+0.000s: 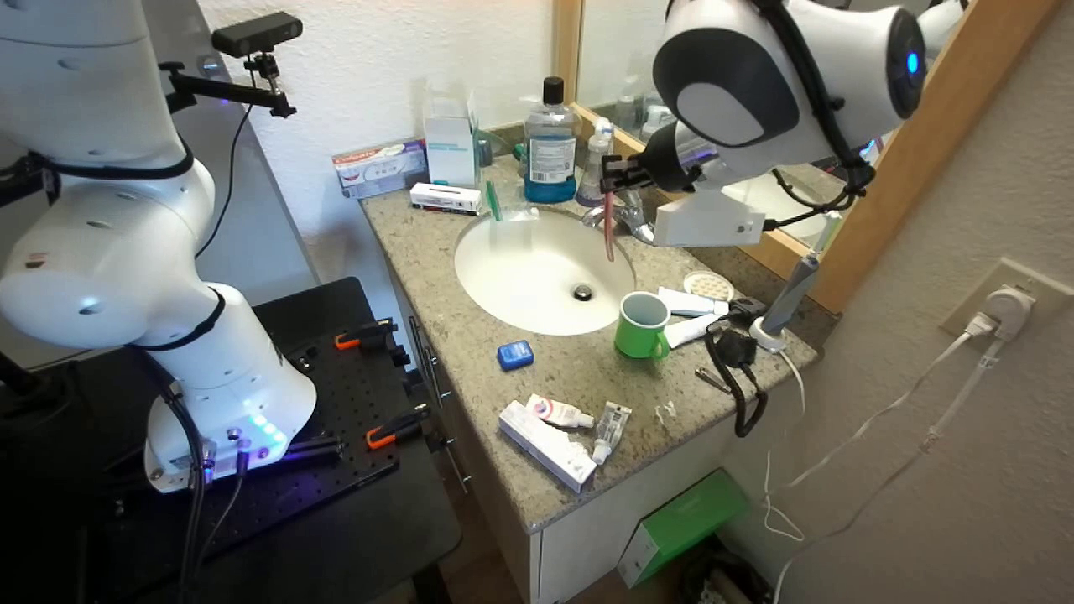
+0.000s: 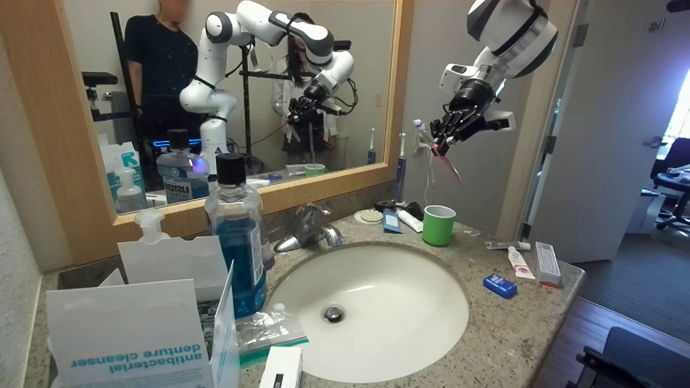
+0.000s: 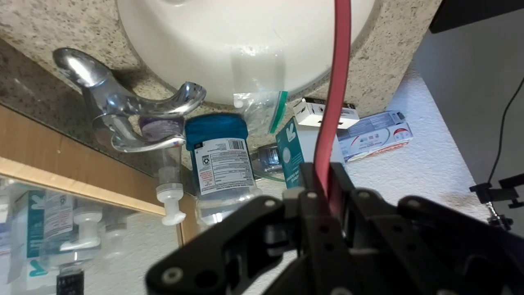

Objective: Put the toothbrush into the green cup

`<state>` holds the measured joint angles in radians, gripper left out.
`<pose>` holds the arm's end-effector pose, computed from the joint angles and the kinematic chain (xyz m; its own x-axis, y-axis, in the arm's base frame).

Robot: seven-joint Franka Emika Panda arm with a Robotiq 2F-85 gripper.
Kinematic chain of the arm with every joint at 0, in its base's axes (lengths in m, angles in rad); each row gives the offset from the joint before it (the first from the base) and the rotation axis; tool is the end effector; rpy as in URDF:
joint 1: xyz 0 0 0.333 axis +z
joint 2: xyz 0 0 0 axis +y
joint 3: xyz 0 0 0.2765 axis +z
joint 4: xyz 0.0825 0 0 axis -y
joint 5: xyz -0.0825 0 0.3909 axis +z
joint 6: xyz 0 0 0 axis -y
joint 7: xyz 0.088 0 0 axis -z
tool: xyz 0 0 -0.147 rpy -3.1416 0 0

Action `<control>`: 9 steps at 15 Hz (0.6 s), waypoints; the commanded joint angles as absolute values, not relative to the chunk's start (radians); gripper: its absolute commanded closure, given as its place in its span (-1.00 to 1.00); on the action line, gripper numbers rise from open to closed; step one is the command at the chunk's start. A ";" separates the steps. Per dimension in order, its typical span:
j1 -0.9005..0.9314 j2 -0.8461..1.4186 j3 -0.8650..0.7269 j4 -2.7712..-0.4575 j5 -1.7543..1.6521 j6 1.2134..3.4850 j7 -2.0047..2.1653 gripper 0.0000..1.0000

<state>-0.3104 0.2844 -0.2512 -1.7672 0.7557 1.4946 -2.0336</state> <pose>0.5301 -0.2029 0.3307 0.2664 0.6347 0.7254 0.9639 -0.1726 -0.2029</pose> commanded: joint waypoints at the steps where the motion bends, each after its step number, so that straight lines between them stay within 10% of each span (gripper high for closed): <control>1: -0.368 0.400 -0.231 -1.647 0.796 1.387 -2.007 0.94; 9: -0.460 0.566 -0.191 -1.490 0.859 1.261 -2.015 0.93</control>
